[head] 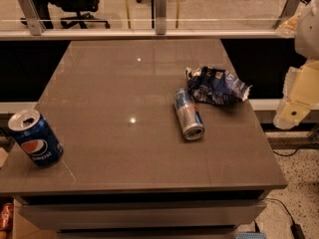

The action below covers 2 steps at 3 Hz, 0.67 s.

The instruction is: Move blue chip bag near pepsi can

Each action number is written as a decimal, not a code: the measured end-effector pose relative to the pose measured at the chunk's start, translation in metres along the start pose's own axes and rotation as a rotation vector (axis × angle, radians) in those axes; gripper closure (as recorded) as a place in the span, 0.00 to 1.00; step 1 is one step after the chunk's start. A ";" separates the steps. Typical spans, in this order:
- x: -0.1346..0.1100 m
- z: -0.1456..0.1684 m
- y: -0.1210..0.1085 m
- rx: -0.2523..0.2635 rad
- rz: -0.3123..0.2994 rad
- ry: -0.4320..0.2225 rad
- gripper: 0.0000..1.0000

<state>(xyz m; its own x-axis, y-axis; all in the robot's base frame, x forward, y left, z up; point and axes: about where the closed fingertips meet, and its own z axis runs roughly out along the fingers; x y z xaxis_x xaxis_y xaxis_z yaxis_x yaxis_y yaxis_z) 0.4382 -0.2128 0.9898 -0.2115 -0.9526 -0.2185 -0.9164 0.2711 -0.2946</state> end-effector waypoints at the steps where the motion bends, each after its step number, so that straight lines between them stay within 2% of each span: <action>1: -0.005 -0.003 -0.003 0.010 -0.007 -0.018 0.00; 2: -0.014 0.004 -0.011 0.000 -0.053 -0.032 0.00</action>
Offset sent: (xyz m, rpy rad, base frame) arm 0.0344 0.0221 -0.0066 0.0111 0.0004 0.1382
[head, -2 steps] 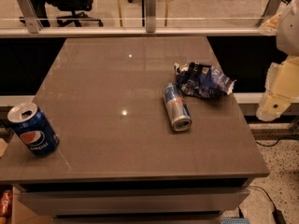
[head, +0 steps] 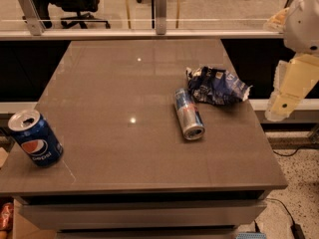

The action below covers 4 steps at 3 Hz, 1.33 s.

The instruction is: Move blue chip bag near pepsi can

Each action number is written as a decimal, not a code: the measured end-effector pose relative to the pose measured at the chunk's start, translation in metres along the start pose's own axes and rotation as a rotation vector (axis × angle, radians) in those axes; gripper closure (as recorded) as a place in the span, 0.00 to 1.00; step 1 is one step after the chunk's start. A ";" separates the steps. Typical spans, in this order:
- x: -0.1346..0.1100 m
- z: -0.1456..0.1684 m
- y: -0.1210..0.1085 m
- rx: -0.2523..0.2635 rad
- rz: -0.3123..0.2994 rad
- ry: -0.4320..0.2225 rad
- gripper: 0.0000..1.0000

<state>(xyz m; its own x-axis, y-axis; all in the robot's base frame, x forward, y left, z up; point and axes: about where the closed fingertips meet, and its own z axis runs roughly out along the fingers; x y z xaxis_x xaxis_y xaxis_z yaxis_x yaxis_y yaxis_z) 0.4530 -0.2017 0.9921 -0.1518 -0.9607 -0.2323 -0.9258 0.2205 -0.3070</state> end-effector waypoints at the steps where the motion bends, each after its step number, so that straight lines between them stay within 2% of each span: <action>1: -0.014 0.017 -0.008 -0.017 -0.056 -0.010 0.00; 3: -0.044 0.066 -0.026 -0.051 -0.148 -0.017 0.00; 4: -0.054 0.088 -0.041 -0.068 -0.168 -0.021 0.00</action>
Offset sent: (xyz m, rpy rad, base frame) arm 0.0570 0.0518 -0.0455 -0.0369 0.0225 0.1688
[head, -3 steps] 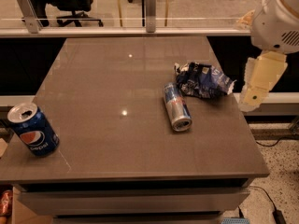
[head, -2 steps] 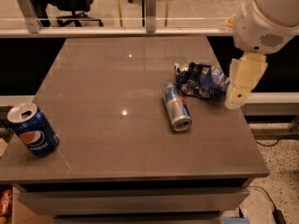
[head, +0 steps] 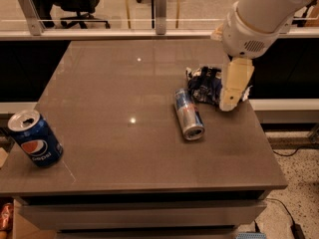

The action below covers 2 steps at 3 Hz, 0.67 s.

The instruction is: Move blue chip bag near pepsi can

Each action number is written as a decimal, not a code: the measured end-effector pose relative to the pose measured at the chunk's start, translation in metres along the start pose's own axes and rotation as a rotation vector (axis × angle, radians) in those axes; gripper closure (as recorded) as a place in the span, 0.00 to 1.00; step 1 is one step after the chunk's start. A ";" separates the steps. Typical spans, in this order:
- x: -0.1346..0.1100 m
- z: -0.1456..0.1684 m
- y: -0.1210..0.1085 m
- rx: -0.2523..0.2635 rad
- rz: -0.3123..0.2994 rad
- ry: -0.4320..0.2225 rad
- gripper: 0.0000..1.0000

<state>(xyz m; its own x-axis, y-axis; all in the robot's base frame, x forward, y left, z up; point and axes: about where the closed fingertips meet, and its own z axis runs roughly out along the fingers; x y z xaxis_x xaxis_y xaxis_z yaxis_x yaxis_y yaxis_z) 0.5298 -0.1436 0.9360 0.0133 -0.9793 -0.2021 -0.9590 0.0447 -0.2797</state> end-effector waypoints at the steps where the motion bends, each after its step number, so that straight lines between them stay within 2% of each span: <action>1: -0.005 0.018 -0.014 -0.027 -0.012 -0.009 0.00; 2: -0.008 0.035 -0.029 -0.057 -0.022 -0.013 0.00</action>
Offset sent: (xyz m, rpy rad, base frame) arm 0.0616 0.0173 -0.0386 0.0060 0.0926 0.0534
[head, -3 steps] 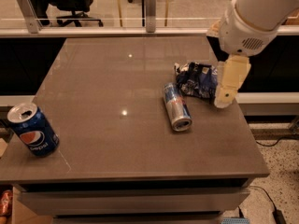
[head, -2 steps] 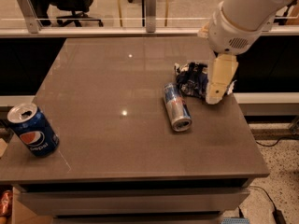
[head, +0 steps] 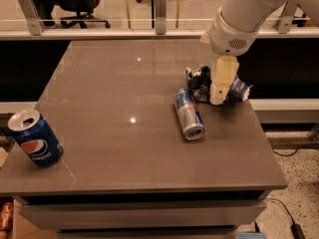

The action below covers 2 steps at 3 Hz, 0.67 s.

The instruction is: Move blue chip bag near pepsi can

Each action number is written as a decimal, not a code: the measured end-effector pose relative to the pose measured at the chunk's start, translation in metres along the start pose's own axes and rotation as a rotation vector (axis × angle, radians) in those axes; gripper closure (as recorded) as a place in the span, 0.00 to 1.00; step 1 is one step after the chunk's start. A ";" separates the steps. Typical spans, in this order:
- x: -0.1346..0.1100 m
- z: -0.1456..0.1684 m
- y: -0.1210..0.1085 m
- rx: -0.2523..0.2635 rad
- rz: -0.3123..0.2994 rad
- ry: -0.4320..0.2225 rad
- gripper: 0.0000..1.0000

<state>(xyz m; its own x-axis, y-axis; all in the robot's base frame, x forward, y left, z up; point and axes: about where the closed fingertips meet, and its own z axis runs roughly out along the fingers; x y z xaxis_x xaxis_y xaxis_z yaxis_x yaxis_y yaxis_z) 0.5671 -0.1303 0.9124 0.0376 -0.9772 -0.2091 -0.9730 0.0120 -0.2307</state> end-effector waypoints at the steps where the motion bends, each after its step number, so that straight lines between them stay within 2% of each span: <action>1: 0.003 0.015 -0.017 -0.029 0.012 -0.002 0.00; 2: 0.006 0.030 -0.028 -0.056 0.021 0.002 0.00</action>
Offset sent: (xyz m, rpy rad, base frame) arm 0.0497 -0.0021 -0.0361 -0.0056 0.1029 -0.0165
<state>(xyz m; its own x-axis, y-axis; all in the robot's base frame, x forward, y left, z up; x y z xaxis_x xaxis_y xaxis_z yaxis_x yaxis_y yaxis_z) 0.6013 -0.1301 0.8892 0.0163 -0.9772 -0.2119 -0.9849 0.0209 -0.1721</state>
